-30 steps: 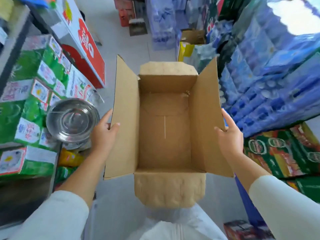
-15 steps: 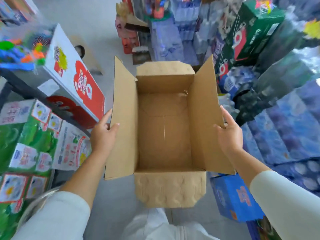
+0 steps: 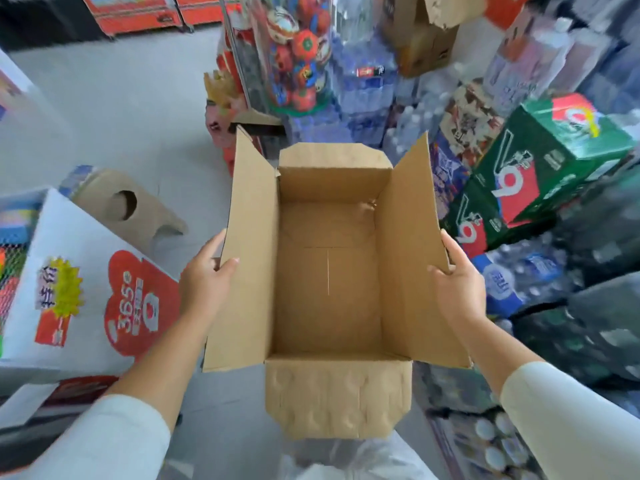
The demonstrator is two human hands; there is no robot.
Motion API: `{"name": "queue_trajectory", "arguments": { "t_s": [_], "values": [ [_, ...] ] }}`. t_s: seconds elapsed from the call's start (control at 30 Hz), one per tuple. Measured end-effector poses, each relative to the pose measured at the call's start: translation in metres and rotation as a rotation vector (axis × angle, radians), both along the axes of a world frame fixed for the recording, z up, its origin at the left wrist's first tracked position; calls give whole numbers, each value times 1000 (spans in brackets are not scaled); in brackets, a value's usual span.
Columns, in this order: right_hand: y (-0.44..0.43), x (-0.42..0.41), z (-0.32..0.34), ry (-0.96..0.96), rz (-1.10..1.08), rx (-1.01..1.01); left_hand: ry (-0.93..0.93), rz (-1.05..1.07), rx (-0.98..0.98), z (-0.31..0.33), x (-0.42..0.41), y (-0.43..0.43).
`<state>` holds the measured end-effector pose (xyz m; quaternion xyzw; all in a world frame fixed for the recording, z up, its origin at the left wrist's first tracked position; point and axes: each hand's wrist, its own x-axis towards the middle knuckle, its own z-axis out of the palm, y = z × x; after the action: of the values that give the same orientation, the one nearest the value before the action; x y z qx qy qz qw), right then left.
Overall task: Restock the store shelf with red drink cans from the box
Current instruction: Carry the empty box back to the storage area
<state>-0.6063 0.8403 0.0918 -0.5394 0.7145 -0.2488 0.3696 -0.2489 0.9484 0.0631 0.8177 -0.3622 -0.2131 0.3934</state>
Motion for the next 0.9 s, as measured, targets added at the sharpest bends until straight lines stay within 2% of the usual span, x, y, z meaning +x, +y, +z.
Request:
{"name": "queue_trajectory", "arguments": {
  "t_s": [0.17,0.3,0.4,0.67,0.9],
  "values": [
    [-117,67,-2,-35,-37,16,8,-2,35,0,65,-131],
    [-197,112,-1,-29,-111,39,60,-76,13,5,116,-233],
    [-246,148,-7,-3,-178,40,25,-142,42,2,156,-314],
    [-340,251,-35,-48,-534,71,14,-486,139,-2,251,-527],
    [-400,298,-43,-118,-786,71,-88,-750,200,9,259,-680]
  ]
}}
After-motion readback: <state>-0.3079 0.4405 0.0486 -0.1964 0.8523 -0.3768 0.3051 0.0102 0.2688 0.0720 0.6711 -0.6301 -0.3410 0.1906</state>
